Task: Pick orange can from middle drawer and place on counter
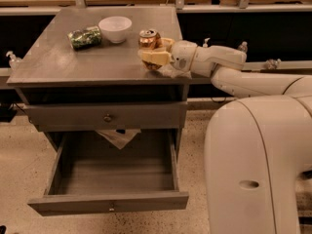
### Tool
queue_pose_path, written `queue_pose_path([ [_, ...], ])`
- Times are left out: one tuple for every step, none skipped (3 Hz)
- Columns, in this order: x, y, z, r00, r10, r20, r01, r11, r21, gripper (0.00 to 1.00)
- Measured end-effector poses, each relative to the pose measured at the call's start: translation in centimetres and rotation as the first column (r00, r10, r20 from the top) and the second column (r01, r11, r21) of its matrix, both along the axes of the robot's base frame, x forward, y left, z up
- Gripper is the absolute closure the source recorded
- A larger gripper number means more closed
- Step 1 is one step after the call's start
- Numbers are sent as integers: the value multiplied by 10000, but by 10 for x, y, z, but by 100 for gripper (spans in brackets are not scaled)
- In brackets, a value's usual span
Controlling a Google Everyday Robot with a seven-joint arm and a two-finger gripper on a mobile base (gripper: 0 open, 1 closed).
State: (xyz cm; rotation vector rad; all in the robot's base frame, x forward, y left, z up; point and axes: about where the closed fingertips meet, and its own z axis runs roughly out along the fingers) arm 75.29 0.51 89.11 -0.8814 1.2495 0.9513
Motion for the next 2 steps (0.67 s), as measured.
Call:
queue_pose_path([
  [7,-4,-9,9995,71,303,-72,10000,55,79],
  [6,0,-7,9994,97,346,-98,9999,42,56],
])
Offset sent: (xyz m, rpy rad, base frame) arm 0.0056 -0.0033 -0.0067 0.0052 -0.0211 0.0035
